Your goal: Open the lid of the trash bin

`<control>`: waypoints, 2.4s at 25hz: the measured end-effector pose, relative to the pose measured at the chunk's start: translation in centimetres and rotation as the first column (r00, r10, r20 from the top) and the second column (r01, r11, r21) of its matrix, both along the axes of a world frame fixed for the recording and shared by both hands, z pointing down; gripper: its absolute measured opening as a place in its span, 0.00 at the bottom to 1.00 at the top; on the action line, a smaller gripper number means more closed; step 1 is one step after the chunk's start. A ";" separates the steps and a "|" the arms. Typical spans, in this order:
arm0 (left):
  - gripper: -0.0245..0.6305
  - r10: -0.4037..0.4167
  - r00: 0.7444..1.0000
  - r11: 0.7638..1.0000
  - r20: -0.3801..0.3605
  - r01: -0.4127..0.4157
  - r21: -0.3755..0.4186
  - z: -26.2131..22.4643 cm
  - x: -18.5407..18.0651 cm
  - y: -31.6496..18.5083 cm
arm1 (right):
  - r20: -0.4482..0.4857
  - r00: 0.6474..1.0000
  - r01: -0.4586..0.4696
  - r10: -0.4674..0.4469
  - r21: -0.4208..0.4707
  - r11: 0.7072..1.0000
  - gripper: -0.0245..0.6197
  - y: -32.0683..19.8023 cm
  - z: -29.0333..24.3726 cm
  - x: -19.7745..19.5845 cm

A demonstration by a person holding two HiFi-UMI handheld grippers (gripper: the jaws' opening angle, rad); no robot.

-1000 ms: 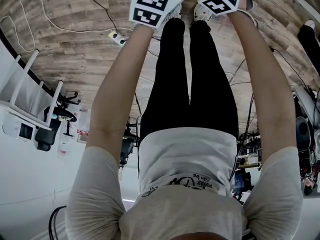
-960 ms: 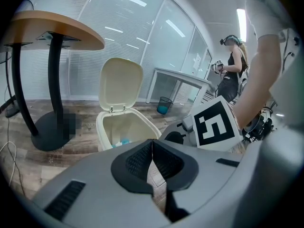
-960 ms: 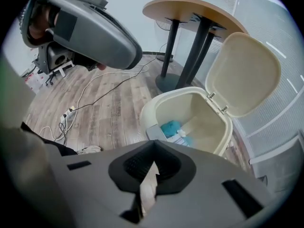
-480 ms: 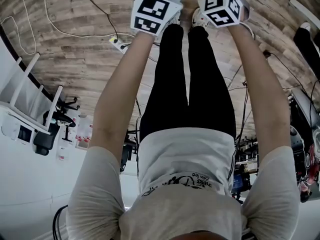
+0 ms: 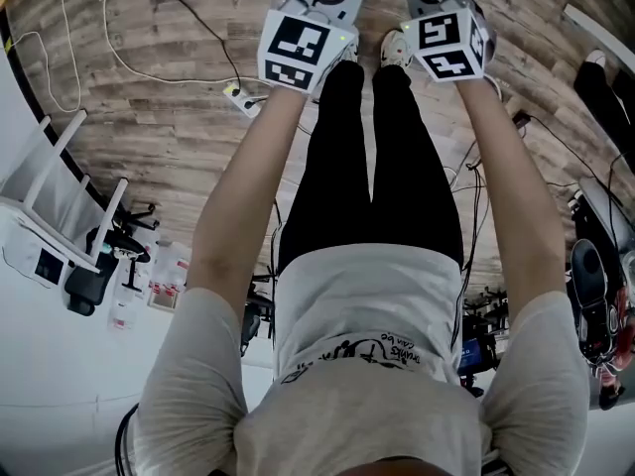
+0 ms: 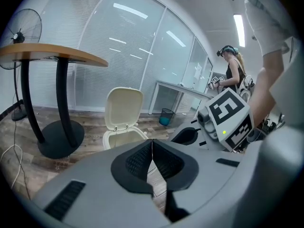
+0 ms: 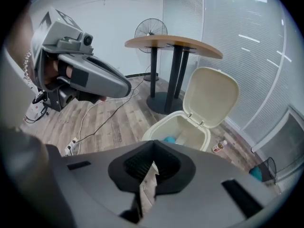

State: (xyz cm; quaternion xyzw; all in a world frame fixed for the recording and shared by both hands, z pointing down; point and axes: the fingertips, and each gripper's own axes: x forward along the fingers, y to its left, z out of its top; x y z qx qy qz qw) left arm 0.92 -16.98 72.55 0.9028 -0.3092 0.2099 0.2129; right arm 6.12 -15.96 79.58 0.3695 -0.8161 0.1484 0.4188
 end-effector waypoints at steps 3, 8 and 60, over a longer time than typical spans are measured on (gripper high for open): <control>0.07 -0.019 1.000 1.000 -0.021 0.019 0.016 -2.2 -0.5 -0.2 | 0.022 1.000 -0.015 0.015 0.020 1.000 0.05 -0.1 -2.7 0.2; 0.07 -0.058 0.997 0.998 -0.059 0.060 0.031 -6.5 -1.2 0.0 | 0.077 0.996 -0.049 0.045 0.052 0.997 0.05 0.0 -7.8 -0.2; 0.07 -0.010 0.965 0.927 -0.260 0.107 0.360 -50.6 -2.0 8.5 | 0.459 0.887 -0.257 0.059 0.382 0.887 0.05 6.3 -55.4 -0.1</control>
